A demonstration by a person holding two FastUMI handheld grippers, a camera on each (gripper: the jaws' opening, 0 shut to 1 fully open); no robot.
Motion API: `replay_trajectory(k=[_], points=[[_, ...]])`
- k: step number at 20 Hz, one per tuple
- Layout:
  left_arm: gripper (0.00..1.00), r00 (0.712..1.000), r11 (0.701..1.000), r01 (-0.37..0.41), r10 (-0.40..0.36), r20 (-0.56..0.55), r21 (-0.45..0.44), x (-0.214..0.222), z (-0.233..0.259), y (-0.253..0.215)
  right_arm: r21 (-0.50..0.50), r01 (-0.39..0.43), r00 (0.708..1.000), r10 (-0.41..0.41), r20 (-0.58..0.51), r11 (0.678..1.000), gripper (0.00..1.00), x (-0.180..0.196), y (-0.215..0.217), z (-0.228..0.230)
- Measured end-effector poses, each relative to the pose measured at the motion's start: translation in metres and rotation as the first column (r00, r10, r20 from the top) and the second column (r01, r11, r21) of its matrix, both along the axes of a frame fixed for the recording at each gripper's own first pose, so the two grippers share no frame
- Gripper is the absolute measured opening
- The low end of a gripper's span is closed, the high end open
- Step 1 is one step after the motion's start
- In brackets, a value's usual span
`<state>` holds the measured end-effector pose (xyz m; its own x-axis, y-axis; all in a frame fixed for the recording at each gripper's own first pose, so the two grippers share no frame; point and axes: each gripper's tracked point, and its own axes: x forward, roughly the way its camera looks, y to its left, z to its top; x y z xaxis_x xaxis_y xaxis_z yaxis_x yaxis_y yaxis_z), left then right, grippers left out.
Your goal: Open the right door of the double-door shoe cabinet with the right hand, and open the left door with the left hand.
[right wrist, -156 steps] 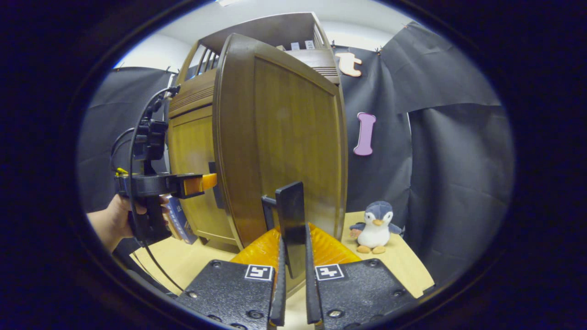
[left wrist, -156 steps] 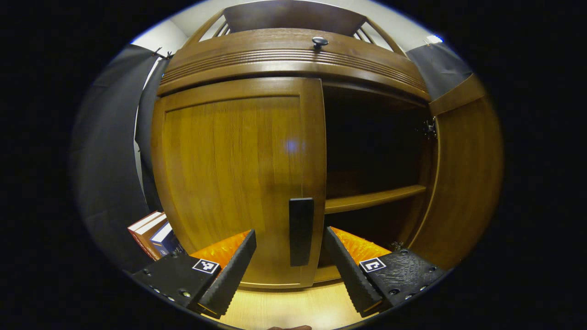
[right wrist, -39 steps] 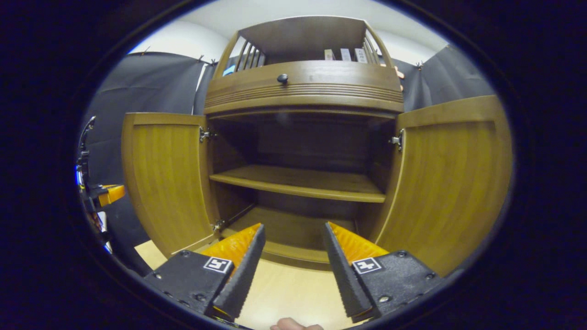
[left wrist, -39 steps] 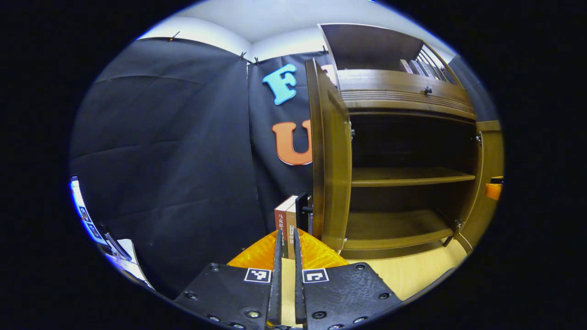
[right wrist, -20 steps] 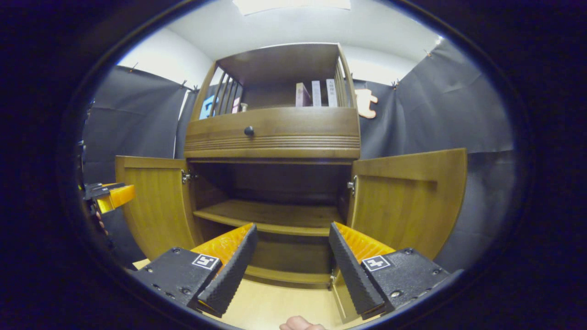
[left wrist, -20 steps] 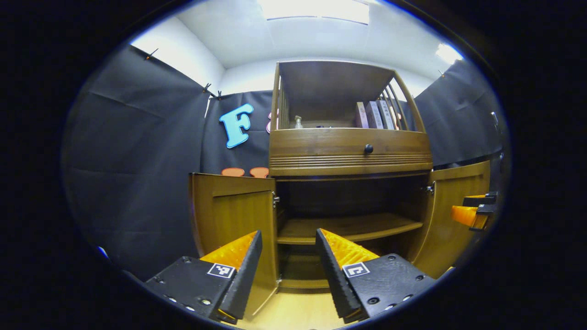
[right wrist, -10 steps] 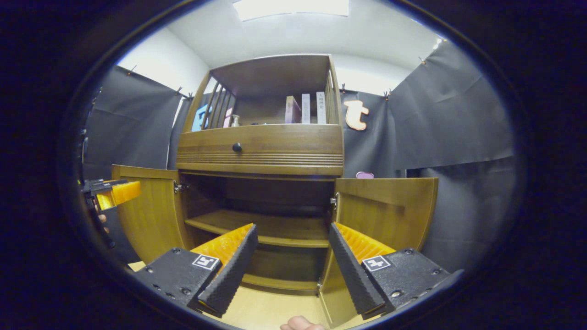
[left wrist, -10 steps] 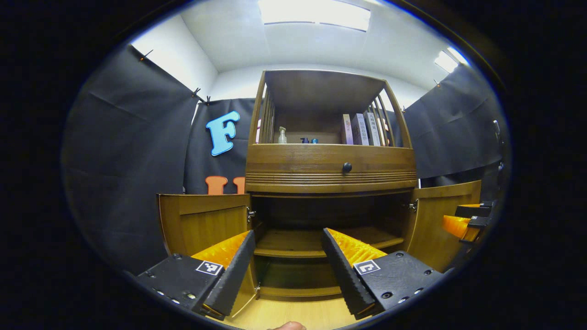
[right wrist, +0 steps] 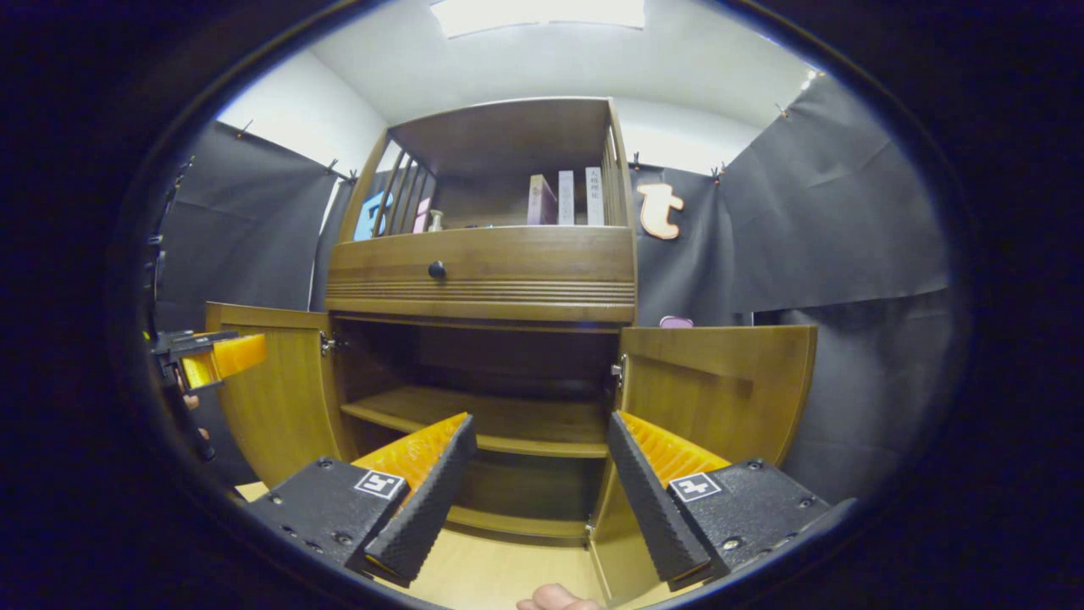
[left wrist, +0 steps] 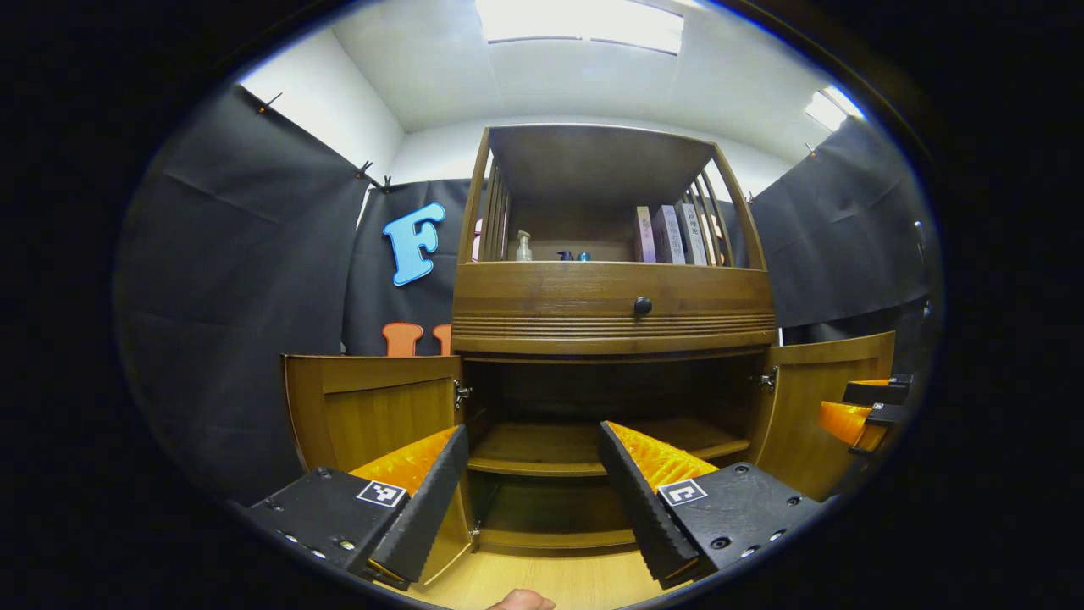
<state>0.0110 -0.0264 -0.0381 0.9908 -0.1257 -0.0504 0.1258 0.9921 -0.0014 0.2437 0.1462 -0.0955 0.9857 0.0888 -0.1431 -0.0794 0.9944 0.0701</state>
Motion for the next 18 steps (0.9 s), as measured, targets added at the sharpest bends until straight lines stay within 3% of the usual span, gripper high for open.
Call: replay_trajectory(k=[7, 18], points=[[0.92, 1.0, 1.0, -0.021, 0.021, -0.013, -0.003, 0.002, -0.006, 0.004, 0.0, -0.016, 1.0, 0.016, 0.009, 1.0, 1.0, 0.007, 0.005, -0.001], [0.92, 1.0, 1.0, 0.006, -0.006, 0.012, 0.022, 0.008, -0.004, -0.002, -0.009, -0.051, 0.998, 0.051, 0.02, 0.999, 1.0, 0.02, 0.021, 0.0]])
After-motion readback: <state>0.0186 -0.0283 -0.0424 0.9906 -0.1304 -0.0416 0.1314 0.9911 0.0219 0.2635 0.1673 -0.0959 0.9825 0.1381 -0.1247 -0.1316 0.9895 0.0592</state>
